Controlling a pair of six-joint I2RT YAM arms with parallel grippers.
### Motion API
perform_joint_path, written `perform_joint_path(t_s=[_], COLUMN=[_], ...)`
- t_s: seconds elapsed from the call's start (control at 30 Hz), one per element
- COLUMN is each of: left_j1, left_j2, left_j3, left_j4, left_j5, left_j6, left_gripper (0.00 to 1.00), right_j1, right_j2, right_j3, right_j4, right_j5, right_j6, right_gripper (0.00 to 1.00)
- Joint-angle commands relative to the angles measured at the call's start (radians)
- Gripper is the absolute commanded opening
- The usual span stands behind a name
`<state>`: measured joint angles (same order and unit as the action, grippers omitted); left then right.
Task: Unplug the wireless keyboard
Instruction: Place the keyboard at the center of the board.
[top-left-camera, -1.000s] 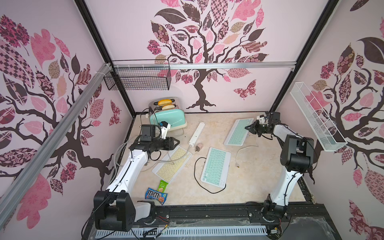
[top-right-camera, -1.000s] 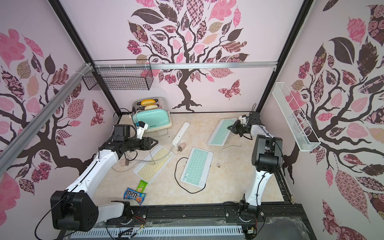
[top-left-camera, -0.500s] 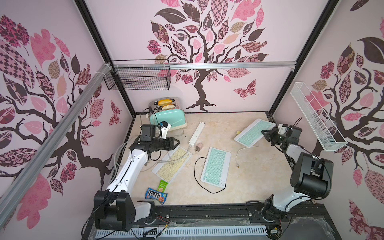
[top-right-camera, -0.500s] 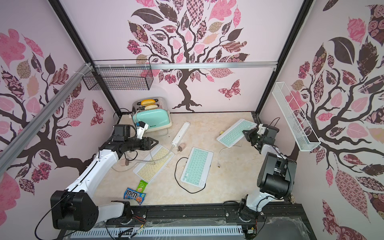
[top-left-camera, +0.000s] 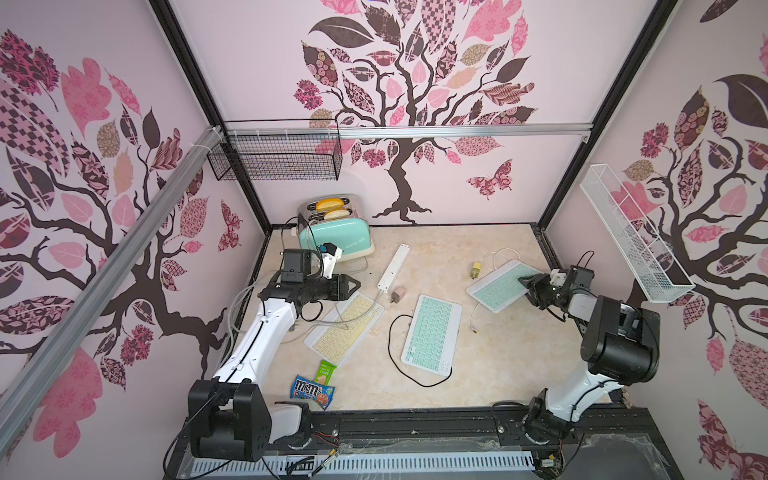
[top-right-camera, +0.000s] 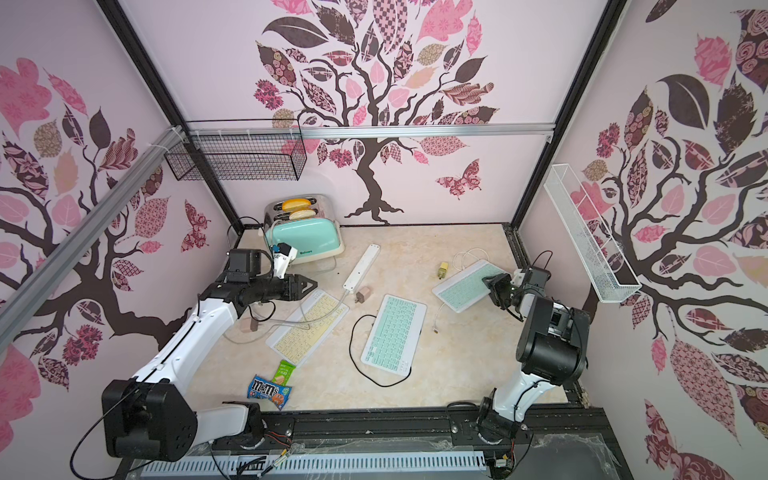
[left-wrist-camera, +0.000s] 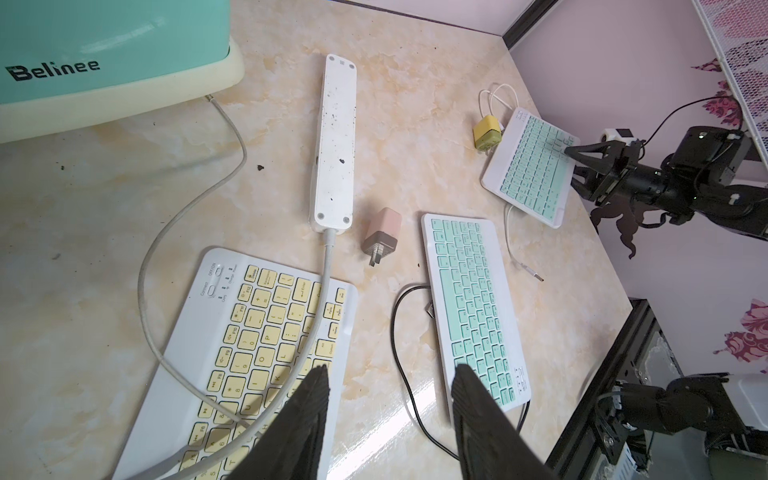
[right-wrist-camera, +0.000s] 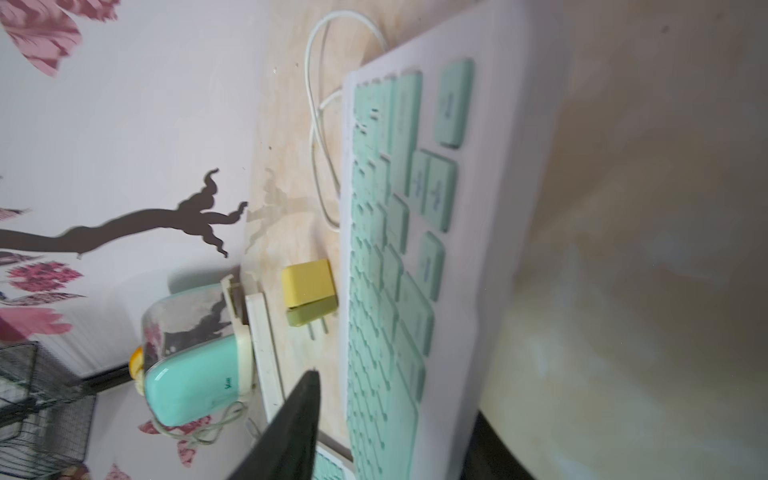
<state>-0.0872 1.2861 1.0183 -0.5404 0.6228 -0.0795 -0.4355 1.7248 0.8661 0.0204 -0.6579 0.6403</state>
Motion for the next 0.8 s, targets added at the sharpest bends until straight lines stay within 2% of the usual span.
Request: perform_joint_path(t_s=[0.0,0.23,0.37,0.47,0.57,0.6,0.63,0.7,0.77], left_j1=[-0.002,-0.002,-0.003,-0.002,-0.002,-0.003,-0.002,-0.002,-0.002], left_j2=[0.005,0.013,0.016,0.008,0.000,-0.004,-0.010,-0.021,-0.036], left_j3=[0.000,-0.001,-0.001,-0.008,-0.015,-0.016,-0.022,-0.035,-0.054], left_j4=[0.010,0.015,0.019,0.019,0.022,0.027,0.035,0.050,0.074], left_j5=[0.014,0.011,-0.016,-0.075,-0.142,-0.160,-0.180,-0.221,-0.263], left_j6=[0.001,-0.008,-0.012,-0.010,-0.010,-0.011,-0.012,-0.016,-0.021], left_gripper=[0.51,0.51,0.51,0.50,0.50,0.50,0.50,0.50,0.50], right_j1=[-0.002,0.029,0.092,0.237,0.360,0.383,0.399,0.411,0.416], right_j2=[-0.019,-0.101,-0.146,-0.253,-0.341,-0.364,-0.386,-0.396,-0.357], right_j3=[0.028,0.070,0.056,0.007,-0.118,-0.187,-0.264,-0.360,-0.390], right_j4=[-0.111,-0.326,-0.311,-0.218,-0.008,0.098,0.232,0.412,0.467], right_j5=[0.096,0.397,0.451,0.609,0.717,0.716,0.693,0.661,0.646], right_j6=[-0.065,-0.161,-0.225,-0.365,-0.516,-0.563,-0.605,-0.639,-0.659], right_gripper=[0.63,0.74,0.71,0.73,0.74,0.76,0.97,1.00,1.00])
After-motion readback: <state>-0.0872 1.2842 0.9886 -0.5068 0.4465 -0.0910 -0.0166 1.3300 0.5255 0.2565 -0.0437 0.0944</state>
